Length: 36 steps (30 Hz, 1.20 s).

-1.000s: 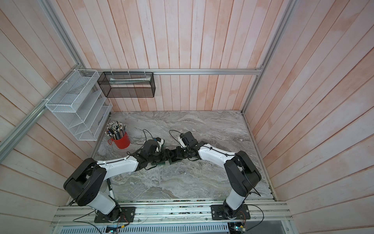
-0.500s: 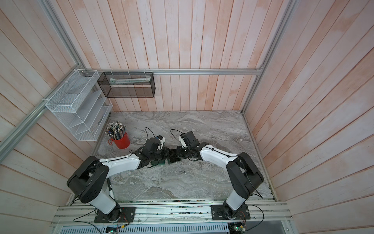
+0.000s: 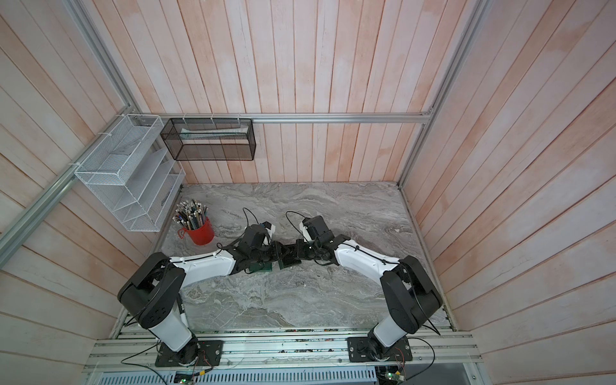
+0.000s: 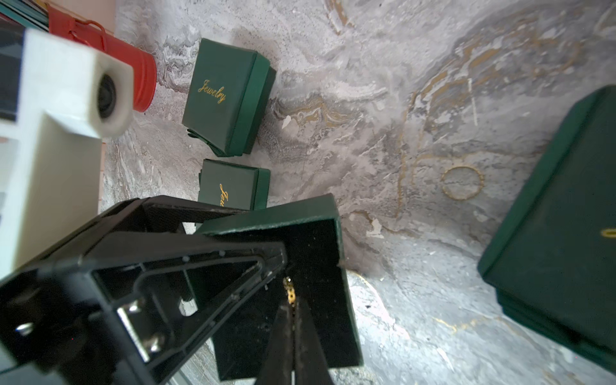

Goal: Take the rings out of the lift-off lid box
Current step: Take out the ring from the jewelry box, then place the ring at the center of the board.

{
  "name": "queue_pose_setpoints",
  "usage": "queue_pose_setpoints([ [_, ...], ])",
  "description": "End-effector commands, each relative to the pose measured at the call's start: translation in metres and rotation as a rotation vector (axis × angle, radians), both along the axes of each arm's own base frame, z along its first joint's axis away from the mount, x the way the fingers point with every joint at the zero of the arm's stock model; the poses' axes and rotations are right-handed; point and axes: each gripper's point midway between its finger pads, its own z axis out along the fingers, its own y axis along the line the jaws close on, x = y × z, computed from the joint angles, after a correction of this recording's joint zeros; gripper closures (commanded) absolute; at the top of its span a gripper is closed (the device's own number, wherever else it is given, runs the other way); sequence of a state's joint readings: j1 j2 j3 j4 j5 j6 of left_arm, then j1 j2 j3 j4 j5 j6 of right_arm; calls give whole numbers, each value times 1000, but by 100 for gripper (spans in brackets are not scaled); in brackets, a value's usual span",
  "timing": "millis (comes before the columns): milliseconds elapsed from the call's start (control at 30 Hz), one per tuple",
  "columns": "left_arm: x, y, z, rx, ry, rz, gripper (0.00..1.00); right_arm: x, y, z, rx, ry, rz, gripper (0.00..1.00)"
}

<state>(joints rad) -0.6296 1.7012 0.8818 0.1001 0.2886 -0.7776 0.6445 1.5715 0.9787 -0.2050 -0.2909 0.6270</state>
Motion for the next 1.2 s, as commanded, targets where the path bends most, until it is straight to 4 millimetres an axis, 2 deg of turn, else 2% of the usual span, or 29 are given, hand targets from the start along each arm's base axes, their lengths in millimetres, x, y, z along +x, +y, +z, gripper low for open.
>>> queue_pose_setpoints([
  [0, 1, 8, -20, 75, 33, 0, 80, 7, -18, 8, -28, -36, -44, 100],
  [100, 1, 7, -23, 80, 40, -4, 77, 10, -21, 9, -6, -34, -52, 100],
  [233, 2, 5, -24, 78, 42, -12, 77, 7, -18, 2, 0, -10, -38, 100],
  [333, 2, 4, -24, 75, 40, -16, 74, 9, -21, -5, -15, -9, -47, 100],
  [367, 1, 3, -23, 73, 40, -21, 71, 11, -23, -8, -22, -6, -54, 100],
  [467, 3, 5, -18, 78, 29, -17, 52, 15, -29, -19, -57, 16, -66, 100],
  [533, 4, 7, -11, 91, 8, -14, 44, 19, -33, -27, -95, 20, -75, 100],
  [667, 10, 17, 3, 112, -36, 8, 30, 26, -35, -36, -135, 13, -83, 100],
  [867, 17, 43, 12, 207, -90, 58, 17, 37, -40, -50, -205, 7, -102, 100],
  [1000, 17, 62, 14, 293, -111, 101, 14, 46, -39, -62, -245, 13, -99, 100],
  [1167, 4, 87, 9, 366, -99, 148, 13, 59, -44, -71, -330, 1, -111, 100],
])
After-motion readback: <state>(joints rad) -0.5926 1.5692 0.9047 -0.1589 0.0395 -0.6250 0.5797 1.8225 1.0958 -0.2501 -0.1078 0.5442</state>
